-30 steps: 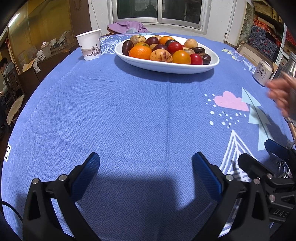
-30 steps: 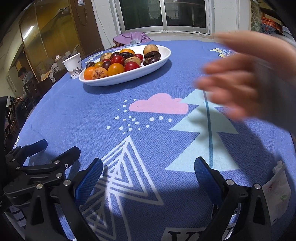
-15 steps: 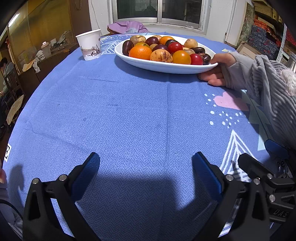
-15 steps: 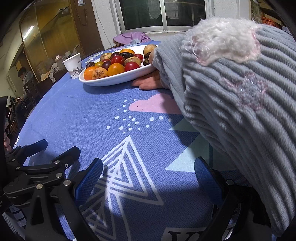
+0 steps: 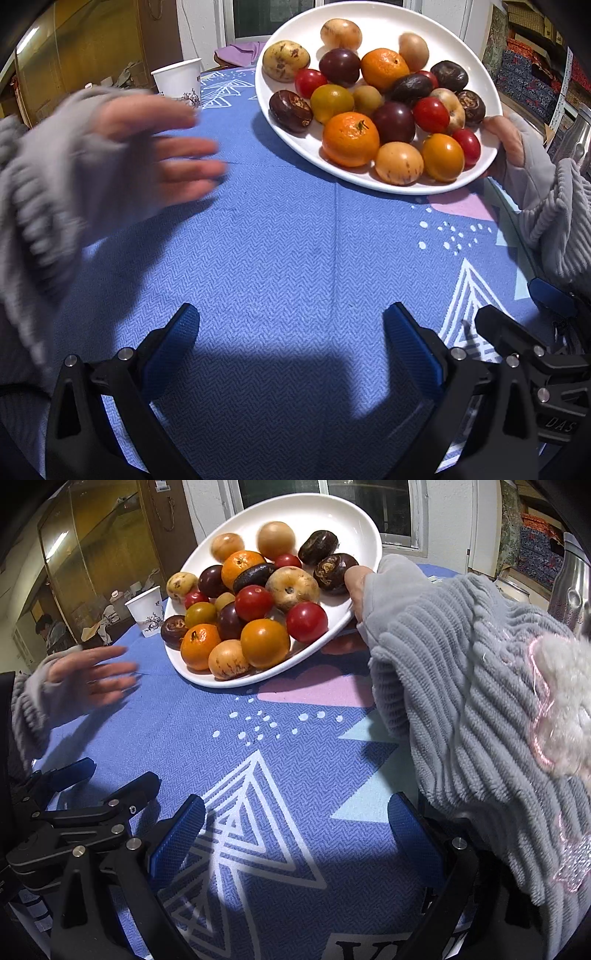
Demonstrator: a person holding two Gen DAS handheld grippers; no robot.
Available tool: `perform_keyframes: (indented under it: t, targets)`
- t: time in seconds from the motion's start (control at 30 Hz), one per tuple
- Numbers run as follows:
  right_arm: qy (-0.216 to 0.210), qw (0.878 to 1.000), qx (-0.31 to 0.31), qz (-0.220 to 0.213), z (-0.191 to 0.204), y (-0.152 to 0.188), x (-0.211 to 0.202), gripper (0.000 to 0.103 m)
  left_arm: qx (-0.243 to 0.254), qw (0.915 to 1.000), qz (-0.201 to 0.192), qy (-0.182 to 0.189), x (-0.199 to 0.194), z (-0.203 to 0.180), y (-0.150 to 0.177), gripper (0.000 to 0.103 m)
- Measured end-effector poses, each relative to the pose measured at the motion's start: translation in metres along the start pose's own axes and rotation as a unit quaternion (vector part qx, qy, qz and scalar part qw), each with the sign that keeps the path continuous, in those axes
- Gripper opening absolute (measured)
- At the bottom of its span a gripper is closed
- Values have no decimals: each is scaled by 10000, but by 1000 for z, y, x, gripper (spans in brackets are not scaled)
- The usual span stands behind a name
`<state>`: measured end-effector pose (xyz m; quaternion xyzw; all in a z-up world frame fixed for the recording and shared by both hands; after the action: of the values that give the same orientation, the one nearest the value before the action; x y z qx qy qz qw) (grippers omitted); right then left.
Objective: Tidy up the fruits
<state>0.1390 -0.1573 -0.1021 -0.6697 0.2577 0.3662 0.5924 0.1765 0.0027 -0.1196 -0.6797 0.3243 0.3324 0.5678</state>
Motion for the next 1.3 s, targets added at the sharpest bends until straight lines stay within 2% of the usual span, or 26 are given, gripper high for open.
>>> perform_keyframes:
  t: [1.3]
  targets:
    - [-1,10000,-18,1,-1,0,-1,100,-23,10000,-11,10,1,-1,-2,99]
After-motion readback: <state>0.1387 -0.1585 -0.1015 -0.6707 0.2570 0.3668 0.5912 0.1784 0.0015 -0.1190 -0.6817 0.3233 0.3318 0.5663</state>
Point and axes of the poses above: each gripper's, at about its wrist camera, not at the fingertips, and x roughly the way its jaws point, z to its left, y to its underside, the point moved 5 cm from there along x, roughly the way its jaws point, and after that the axes turned 13 degrees about -x, right-handed, at the moved point
